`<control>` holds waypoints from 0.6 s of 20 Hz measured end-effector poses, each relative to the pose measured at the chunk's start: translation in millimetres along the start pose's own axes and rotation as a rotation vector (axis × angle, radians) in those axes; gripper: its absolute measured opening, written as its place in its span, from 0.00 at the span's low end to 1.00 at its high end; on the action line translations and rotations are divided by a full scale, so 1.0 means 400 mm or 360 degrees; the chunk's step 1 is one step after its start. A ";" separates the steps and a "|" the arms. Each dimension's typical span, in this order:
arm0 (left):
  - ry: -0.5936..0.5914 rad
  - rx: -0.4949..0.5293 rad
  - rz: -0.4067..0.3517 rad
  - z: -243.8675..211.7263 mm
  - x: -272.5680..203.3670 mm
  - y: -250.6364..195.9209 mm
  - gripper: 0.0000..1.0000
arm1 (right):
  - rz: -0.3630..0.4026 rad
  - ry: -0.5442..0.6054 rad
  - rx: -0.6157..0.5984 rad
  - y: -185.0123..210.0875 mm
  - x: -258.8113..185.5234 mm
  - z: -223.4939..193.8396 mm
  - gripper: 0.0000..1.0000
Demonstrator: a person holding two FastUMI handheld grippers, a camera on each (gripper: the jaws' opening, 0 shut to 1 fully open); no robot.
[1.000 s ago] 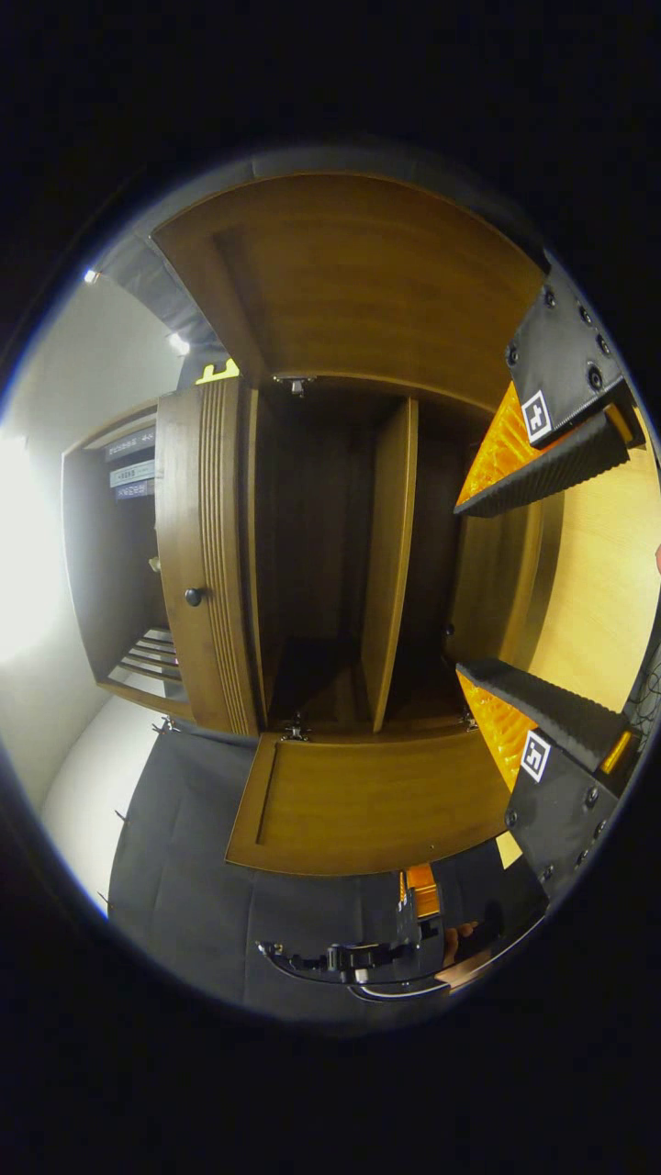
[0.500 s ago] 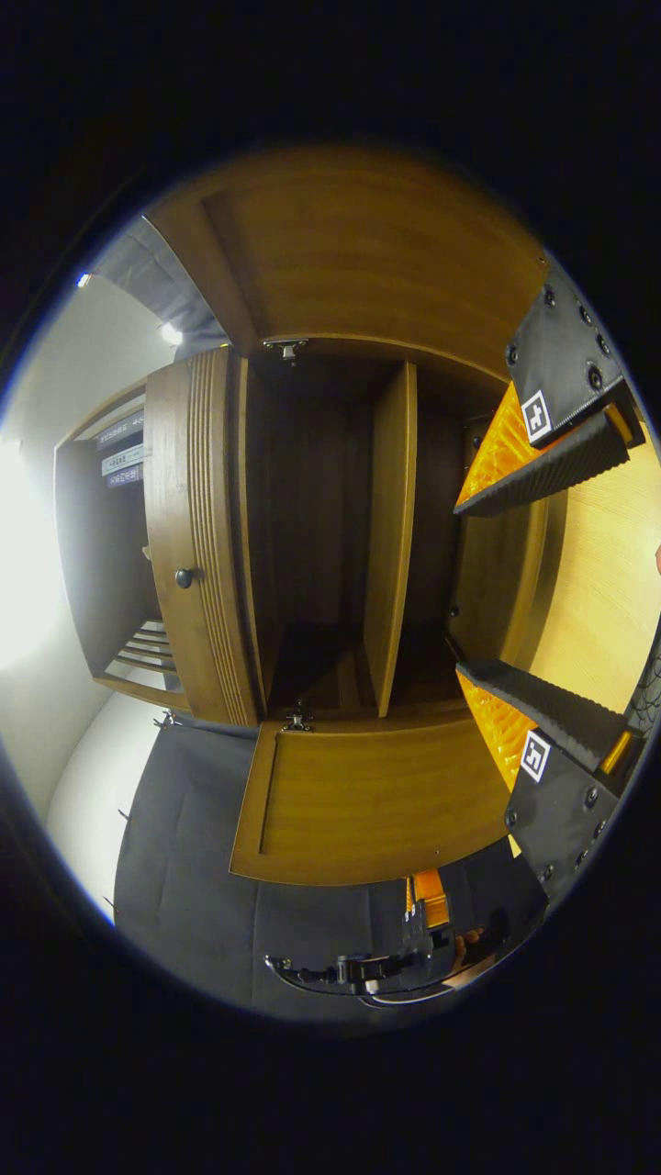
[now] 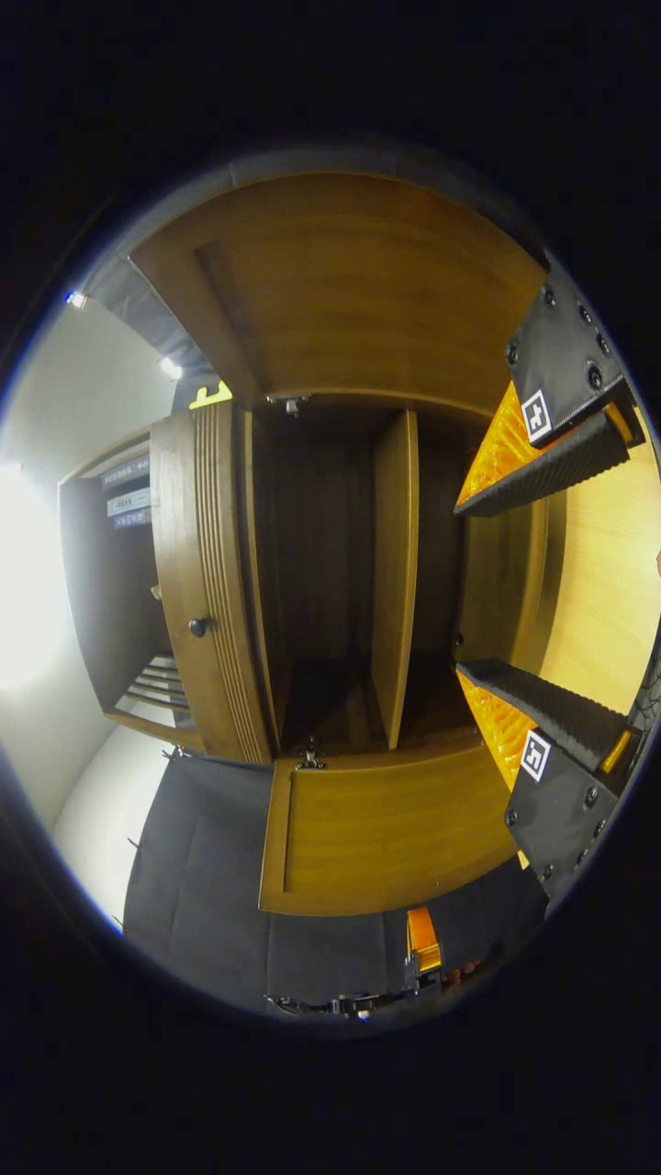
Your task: Open the right door of the double-door shoe cabinet with the right hand, and open the left door with the left hand.
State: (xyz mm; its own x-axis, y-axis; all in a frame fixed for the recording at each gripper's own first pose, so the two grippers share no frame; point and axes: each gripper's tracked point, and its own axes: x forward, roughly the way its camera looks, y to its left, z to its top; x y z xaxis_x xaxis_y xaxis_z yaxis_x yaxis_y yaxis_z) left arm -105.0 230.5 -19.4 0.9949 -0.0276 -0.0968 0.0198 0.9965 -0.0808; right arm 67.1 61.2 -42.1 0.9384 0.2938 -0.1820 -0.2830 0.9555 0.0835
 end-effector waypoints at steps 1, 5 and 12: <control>-0.0008 0.0011 -0.0022 0.015 -0.017 -0.022 0.16 | -0.0035 -0.0012 -0.0018 -0.017 -0.012 0.009 0.96; -0.0033 -0.0001 -0.0115 0.067 -0.038 -0.156 0.14 | -0.0161 -0.0059 -0.0062 -0.073 -0.068 0.046 0.97; -0.0101 0.0117 -0.0254 0.126 -0.112 -0.304 0.17 | -0.0263 -0.0122 -0.0083 -0.100 -0.181 0.061 0.97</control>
State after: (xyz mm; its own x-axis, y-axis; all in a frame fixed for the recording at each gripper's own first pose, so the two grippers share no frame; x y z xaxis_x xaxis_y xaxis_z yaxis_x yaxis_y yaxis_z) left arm -146.9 114.7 44.9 0.9828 -0.1831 -0.0256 0.1828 0.9830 -0.0170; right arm 15.5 0.9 -8.2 0.9847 0.1319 -0.1136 -0.1320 0.9912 0.0071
